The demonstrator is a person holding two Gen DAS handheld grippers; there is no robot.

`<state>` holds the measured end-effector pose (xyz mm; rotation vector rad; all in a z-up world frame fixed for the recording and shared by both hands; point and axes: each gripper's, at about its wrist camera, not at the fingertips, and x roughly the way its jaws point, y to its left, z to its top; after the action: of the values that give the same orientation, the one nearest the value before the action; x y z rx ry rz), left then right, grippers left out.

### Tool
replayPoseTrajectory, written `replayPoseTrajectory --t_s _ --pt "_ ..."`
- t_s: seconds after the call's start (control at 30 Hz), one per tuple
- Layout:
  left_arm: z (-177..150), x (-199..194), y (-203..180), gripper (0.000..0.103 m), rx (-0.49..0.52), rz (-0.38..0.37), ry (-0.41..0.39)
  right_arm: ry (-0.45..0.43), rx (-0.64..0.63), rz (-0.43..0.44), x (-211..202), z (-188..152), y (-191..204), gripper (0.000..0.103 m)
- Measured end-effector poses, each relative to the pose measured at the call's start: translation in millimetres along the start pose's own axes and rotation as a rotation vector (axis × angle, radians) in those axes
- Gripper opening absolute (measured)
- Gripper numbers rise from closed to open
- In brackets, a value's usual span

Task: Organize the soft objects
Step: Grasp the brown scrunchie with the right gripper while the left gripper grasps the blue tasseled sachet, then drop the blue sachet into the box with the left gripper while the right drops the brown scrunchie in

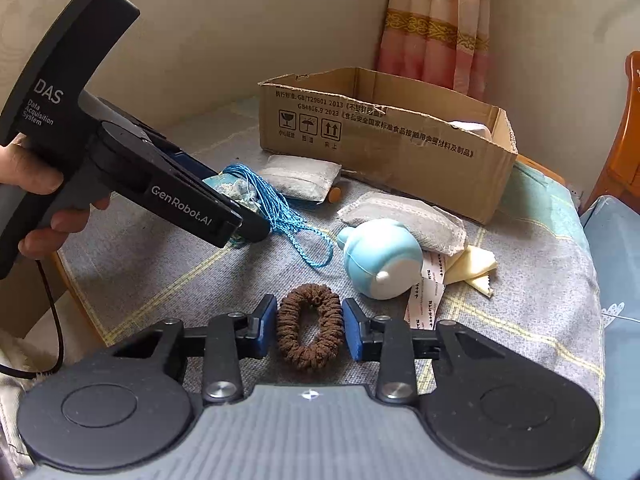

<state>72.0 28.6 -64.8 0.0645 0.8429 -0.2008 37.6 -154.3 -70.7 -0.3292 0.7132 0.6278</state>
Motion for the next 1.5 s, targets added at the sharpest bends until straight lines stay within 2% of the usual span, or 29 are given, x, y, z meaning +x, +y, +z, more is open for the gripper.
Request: replayPoseTrajectory --t_s 0.07,0.13,0.63,0.8,0.93,1.17,1.27,1.33,1.37,1.5 --pt "0 -1 1 0.062 0.005 -0.004 0.001 0.002 -0.004 -0.004 -1 1 1 0.039" --pt "2 -3 4 0.048 0.001 -0.021 0.006 0.000 -0.005 -0.002 -3 2 1 0.039" --pt "20 -43 4 0.046 0.060 -0.057 -0.052 -0.040 -0.004 0.010 -27 17 -4 0.038" --pt "48 -58 4 0.046 0.099 -0.065 -0.115 -0.074 0.021 0.008 -33 33 -18 0.038" --pt "82 -61 7 0.047 0.137 -0.051 -0.173 -0.087 0.035 -0.012 -32 47 -32 0.038" --pt "139 -44 13 0.048 0.187 0.024 -0.226 -0.128 0.029 -0.063 -34 68 -49 0.039" --pt "149 -27 16 0.055 0.180 0.048 -0.214 -0.142 0.030 -0.080 -35 75 -54 0.039" --pt "148 -16 21 0.095 0.147 0.058 -0.204 -0.149 0.024 -0.089 -35 78 -56 0.039" --pt "145 -13 23 0.102 0.129 0.059 -0.210 -0.153 0.021 -0.096 -35 80 -57 0.039" --pt "125 -13 35 0.102 0.058 0.065 -0.211 -0.158 0.017 -0.107 -31 89 -63 0.039"
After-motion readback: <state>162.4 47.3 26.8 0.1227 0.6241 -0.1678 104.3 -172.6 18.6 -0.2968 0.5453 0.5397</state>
